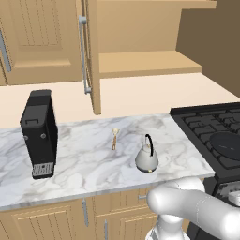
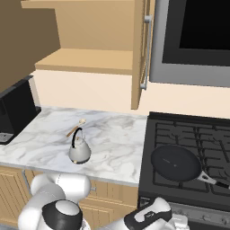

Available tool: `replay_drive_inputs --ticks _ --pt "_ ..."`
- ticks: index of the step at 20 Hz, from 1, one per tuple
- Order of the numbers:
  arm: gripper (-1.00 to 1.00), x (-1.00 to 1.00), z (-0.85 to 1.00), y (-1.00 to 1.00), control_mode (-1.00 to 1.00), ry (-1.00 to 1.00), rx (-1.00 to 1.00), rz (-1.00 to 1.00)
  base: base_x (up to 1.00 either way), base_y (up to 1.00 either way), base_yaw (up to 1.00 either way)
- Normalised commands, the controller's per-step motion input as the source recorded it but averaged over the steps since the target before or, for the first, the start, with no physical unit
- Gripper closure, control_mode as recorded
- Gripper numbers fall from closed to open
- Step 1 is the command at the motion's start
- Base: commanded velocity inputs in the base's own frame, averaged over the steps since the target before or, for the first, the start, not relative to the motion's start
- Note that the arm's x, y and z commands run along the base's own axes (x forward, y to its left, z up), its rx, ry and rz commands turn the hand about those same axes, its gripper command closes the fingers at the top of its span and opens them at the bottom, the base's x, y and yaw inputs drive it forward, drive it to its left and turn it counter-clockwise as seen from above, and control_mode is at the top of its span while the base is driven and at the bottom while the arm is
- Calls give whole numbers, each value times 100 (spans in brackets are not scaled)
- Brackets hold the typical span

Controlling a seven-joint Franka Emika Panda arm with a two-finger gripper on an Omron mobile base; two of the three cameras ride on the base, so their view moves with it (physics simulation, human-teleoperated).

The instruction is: Pick the pan from the cabinet and place it on the stove. Then turn on the stove burner for the pan.

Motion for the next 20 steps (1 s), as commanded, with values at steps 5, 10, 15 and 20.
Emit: replay_drive_inputs --ticks 5,10,15,20 --pt "-100 11 -15 -2 -100 0 0 0 0 0 0" --pt "-100 7 -8 -2 -100 0 0 0 0 0 0" --pt "100 10 -17 0 -100 0 0 1 0 0 0" --pt "100 16 -16 0 -100 0 0 3 0 0 0"
